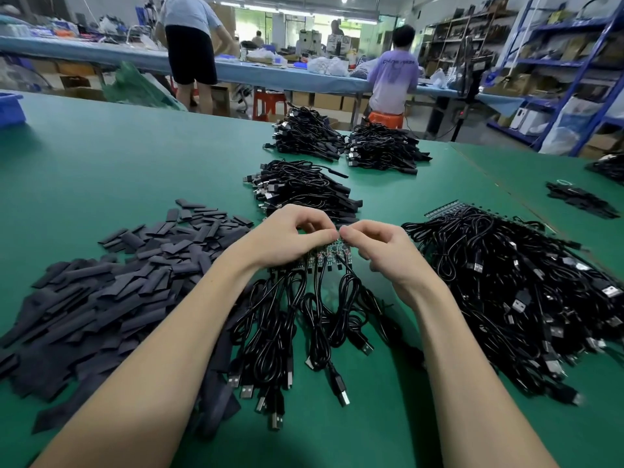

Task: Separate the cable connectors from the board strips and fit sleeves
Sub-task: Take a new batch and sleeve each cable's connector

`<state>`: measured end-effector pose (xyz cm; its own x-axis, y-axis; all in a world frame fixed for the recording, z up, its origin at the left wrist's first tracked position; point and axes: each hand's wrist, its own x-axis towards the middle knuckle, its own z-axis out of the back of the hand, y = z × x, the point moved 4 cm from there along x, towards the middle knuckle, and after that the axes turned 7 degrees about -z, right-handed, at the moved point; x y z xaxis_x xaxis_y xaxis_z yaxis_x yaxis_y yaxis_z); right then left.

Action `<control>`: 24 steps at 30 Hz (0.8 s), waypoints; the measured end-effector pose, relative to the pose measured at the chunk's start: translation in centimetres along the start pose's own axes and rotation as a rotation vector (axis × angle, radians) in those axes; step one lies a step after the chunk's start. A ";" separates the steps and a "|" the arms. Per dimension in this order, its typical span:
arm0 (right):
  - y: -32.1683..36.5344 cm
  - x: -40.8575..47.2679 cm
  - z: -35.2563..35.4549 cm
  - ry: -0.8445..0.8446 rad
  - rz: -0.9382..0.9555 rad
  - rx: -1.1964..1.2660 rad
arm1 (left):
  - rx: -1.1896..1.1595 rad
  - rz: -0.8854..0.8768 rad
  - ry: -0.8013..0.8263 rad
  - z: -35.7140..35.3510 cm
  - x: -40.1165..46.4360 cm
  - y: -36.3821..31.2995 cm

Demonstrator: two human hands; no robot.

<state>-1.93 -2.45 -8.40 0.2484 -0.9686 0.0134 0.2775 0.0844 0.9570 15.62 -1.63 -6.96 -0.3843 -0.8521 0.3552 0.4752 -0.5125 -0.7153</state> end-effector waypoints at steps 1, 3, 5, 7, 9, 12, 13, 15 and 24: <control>-0.2 0.1 0.0 0.010 -0.026 0.051 | -0.019 -0.013 -0.008 0.0 0.0 0.0; -0.7 0.0 -0.2 0.054 -0.088 0.167 | -0.059 -0.042 -0.008 -0.1 -0.1 -0.1; -1.0 -0.1 -0.6 0.123 -0.132 0.286 | -0.123 -0.076 -0.003 -0.2 -0.2 -0.4; -1.1 -0.3 -0.9 0.153 -0.169 0.389 | -0.218 -0.092 -0.012 0.0 -0.2 -0.7; -1.0 -0.4 -0.6 0.090 -0.203 0.373 | -0.266 -0.094 -0.016 0.4 -0.3 -1.1; -1.0 0.0 0.6 -0.113 -0.166 0.108 | -0.245 -0.088 -0.005 1.1 -0.2 -1.4; -0.9 0.2 0.8 -0.170 -0.129 0.006 | -0.237 -0.084 0.005 1.1 -0.2 -1.5; -0.4 0.3 1.1 -0.235 -0.059 -0.097 | -0.229 -0.067 0.027 1.1 -0.1 -1.6; -1.2 -0.1 0.2 -0.029 -0.246 -0.174 | -0.256 -0.063 -0.038 0.1 0.3 -2.1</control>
<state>-2.50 -2.53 -9.45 0.1277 -0.9710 -0.2023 0.4816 -0.1176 0.8685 14.59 -0.83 -5.34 -0.3748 -0.8250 0.4229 0.2339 -0.5255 -0.8180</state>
